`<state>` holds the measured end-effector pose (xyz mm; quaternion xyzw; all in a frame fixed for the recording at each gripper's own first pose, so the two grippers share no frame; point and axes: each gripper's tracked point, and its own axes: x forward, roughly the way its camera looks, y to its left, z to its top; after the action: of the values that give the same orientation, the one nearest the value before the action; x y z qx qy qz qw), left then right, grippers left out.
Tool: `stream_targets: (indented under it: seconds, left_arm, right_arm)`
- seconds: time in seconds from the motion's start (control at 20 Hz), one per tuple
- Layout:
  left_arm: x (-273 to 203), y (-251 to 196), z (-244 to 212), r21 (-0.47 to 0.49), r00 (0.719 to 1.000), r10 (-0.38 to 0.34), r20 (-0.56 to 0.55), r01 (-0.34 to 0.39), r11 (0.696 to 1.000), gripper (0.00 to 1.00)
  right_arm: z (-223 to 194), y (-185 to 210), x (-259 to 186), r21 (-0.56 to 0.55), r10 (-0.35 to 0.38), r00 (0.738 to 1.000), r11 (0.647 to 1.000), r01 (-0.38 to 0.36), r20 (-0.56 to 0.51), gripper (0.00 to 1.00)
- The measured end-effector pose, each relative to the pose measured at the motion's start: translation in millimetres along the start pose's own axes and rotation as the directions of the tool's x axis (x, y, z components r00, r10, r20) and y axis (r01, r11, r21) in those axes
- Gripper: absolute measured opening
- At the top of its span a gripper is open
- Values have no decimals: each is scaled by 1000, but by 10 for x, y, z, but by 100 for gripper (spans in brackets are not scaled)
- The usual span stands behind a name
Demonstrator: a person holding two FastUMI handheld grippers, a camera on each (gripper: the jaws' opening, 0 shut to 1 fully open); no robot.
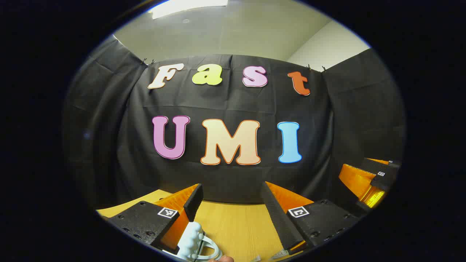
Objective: First open the suitcase, pack the skin care products into it, and then close the suitcase.
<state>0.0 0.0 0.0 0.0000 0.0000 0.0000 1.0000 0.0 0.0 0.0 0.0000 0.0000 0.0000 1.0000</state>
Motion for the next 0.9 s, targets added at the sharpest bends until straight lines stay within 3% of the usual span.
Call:
stream_targets:
  seconds: [0.3,0.55,0.9]
  left_arm:
    - [11,15,-42,-22,1000,12,-2,-12,1000,94]
    - [40,37,-87,18,999,37,3,-37,999,94]
    - [-109,239,-817,94,975,127,-182,-111,989,94]
  right_arm:
    - [-31,-14,14,-14,11,1000,1000,-11,-5,98]
    - [-57,-138,59,-22,27,1000,999,-27,-4,98]
    - [-373,-358,118,20,100,993,995,-99,-60,98]
